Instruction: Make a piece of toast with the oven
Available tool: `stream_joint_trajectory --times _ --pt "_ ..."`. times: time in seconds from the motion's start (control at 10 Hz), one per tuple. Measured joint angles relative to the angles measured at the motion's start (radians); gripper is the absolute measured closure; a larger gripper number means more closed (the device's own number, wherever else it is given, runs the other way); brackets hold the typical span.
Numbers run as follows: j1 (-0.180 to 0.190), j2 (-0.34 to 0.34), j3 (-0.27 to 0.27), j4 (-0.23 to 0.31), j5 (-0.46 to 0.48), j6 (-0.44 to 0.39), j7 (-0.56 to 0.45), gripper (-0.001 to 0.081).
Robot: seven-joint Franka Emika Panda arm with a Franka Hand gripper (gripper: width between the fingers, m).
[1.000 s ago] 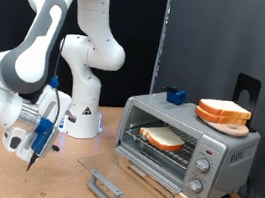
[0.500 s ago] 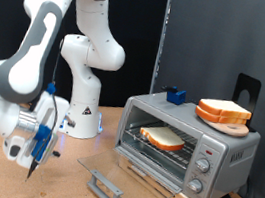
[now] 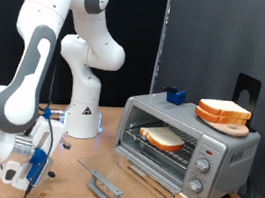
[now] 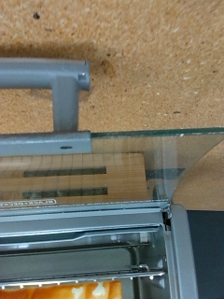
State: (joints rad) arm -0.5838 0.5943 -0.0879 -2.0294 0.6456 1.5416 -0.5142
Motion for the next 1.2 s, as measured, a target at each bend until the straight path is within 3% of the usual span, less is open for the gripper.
stream_joint_trajectory --times 1.2 --pt "0.026 -0.019 0.027 -0.122 -0.042 0.032 -0.007 0.0002"
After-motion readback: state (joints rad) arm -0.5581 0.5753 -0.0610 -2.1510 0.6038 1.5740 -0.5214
